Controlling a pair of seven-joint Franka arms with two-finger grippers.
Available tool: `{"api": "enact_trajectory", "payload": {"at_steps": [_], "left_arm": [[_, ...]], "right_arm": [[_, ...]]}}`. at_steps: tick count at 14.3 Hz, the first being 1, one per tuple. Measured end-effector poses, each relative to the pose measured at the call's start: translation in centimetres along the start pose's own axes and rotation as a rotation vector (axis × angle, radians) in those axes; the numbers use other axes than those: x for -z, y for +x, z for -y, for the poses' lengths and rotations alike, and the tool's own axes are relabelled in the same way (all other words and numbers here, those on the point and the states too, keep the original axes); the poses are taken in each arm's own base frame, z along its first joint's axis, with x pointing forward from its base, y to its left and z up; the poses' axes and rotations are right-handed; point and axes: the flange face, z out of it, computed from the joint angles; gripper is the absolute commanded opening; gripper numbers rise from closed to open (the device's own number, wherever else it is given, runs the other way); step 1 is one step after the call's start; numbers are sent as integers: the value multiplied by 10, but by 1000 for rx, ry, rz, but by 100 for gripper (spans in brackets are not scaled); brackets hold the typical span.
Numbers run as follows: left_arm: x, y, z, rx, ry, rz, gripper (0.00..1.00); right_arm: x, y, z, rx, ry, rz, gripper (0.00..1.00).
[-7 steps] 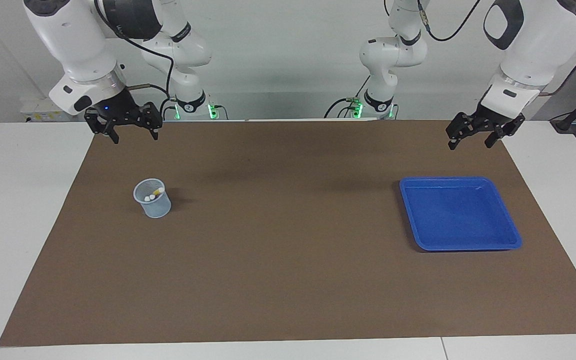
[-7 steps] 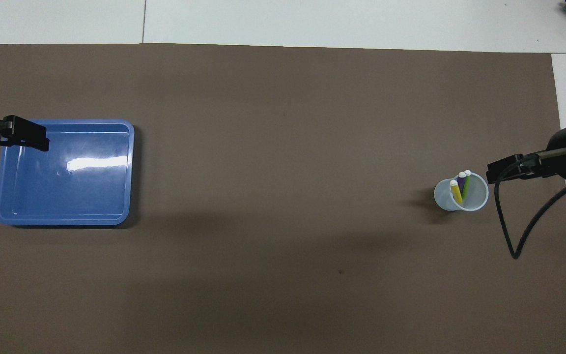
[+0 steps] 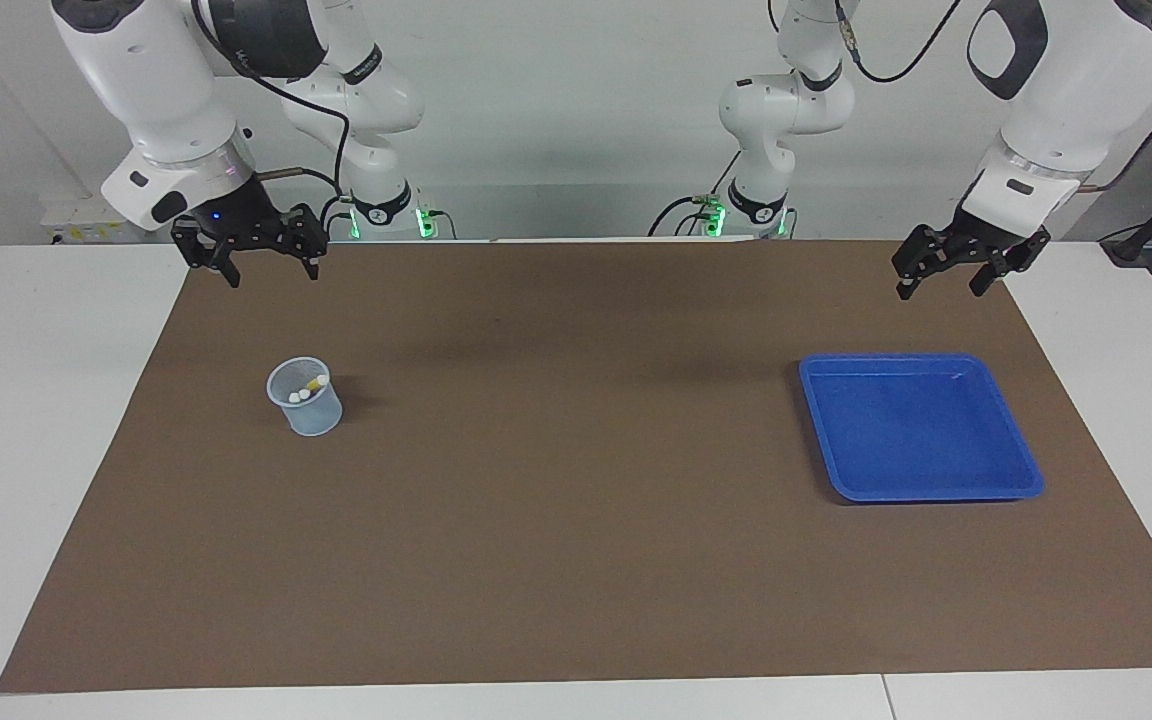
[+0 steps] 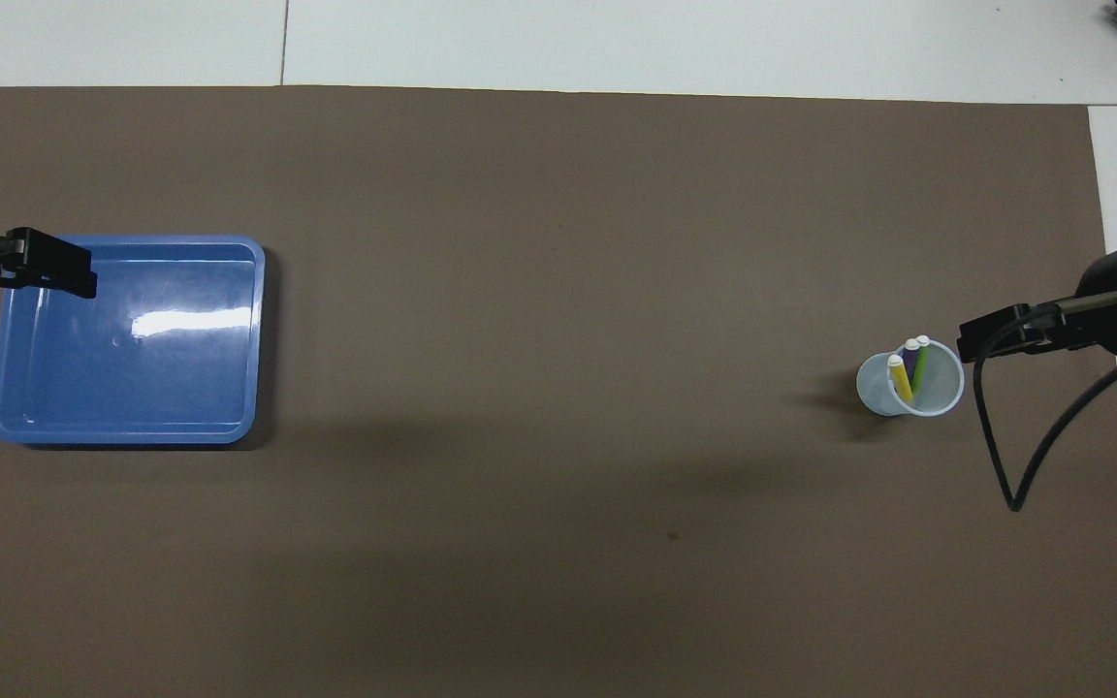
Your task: Right arm passes pens to left for tray arrangement
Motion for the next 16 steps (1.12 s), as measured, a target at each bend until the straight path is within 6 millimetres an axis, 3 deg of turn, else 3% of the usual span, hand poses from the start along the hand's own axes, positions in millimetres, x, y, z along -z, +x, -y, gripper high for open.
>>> {"api": "enact_trajectory", "payload": {"at_steps": [6,9,16], "left_arm": [[0,0,0,0,0,0,100],[0,0,0,0,0,0,100],[-3,-1,6,11,1,7,100]], "right_arm": [[0,0,0,7,0,0,100],[-2,7,0,108,-6,-55,100],[-84,19,5,158,-6,-46,100]]}}
